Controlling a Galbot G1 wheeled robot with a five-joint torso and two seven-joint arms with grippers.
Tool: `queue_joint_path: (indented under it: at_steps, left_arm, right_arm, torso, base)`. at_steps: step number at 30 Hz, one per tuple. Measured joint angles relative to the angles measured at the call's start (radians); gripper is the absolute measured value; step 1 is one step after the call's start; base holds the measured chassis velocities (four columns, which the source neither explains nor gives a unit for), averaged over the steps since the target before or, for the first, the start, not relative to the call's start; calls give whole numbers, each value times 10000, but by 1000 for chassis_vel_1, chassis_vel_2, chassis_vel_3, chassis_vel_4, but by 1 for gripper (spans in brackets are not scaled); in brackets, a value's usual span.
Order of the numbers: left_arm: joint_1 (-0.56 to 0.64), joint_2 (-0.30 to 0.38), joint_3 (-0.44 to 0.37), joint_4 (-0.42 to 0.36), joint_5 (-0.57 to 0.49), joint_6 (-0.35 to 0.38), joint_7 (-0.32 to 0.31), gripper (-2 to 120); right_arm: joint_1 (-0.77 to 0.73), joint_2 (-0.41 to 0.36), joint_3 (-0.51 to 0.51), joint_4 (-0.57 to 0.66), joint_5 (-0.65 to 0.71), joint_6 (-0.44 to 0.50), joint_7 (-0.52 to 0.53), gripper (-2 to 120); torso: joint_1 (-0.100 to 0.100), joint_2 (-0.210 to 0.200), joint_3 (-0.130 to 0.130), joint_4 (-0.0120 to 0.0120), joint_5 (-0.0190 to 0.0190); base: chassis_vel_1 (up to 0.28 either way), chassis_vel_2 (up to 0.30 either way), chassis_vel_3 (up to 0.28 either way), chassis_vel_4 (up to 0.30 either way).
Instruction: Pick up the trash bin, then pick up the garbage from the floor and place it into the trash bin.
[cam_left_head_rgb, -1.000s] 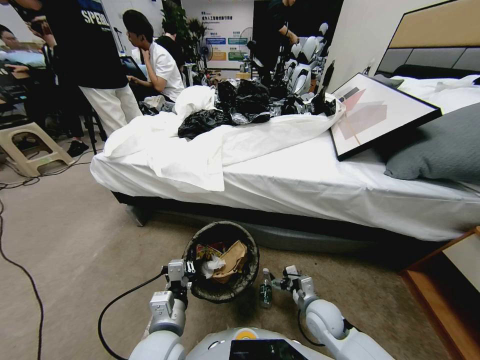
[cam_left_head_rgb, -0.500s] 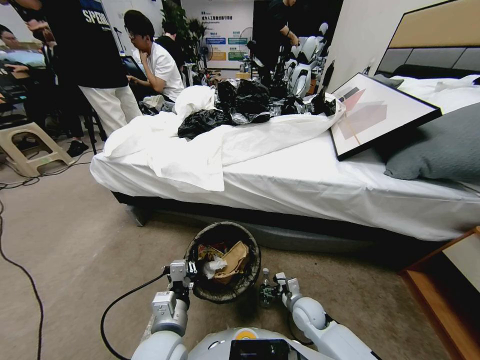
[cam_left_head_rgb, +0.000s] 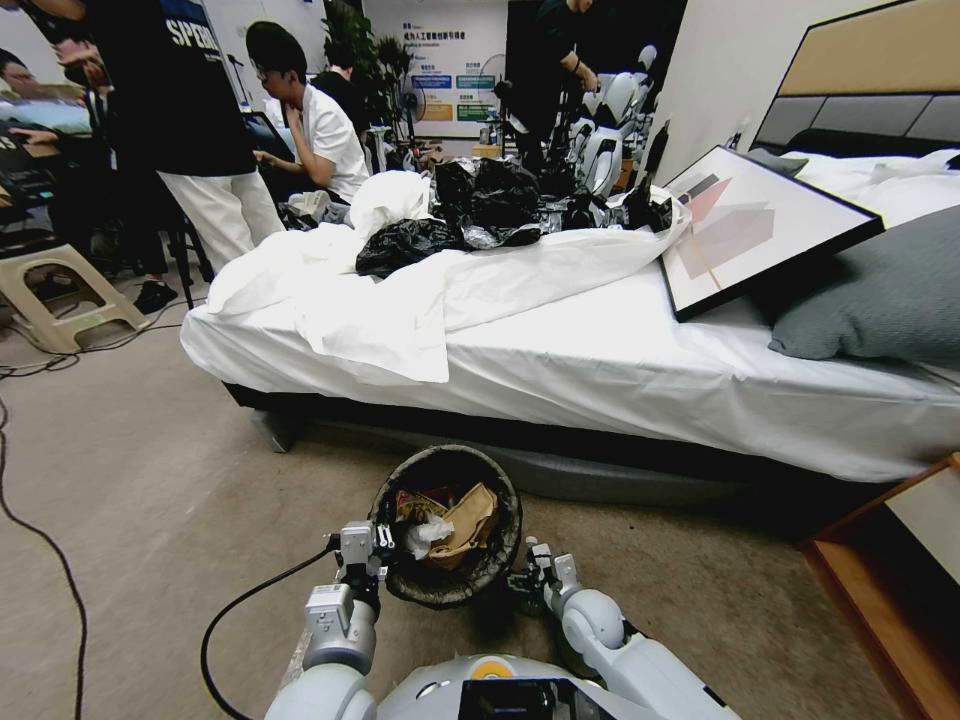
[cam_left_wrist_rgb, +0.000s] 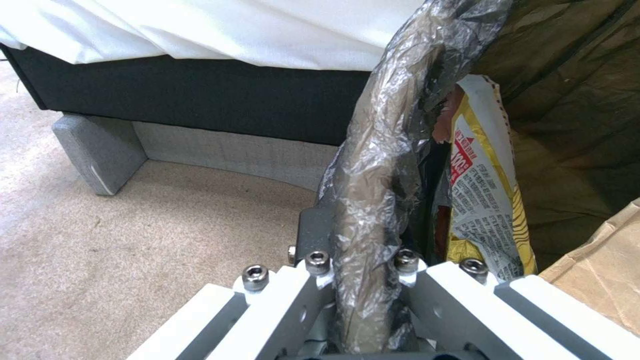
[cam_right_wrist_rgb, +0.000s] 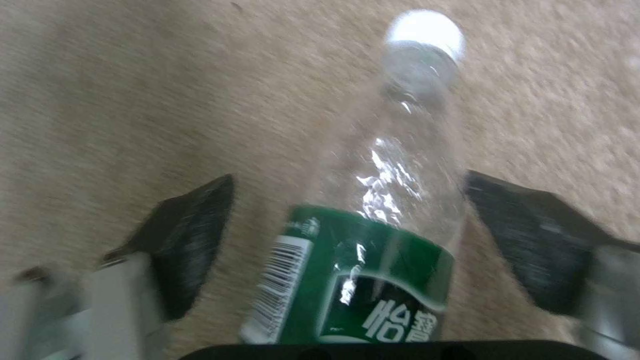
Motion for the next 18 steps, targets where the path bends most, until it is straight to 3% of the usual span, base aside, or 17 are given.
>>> queue_joint_path:
  at_steps: [11, 18]
  left_arm:
    - [-13, 20, -2, -22, -38, -13, -7, 0]
    - [-59, 49, -28, -23, -73, -13, -9, 0]
  right_arm:
    - [-286, -15, 503, -396, -504, 739, -479, 36]
    - [-305, -104, 566, -386, -687, 953, -575, 25]
  torso:
    - [0, 0, 0, 1, -1]
    - [0, 0, 0, 0, -1]
  base:
    - [0, 0, 0, 0]
    - [0, 0, 0, 0]
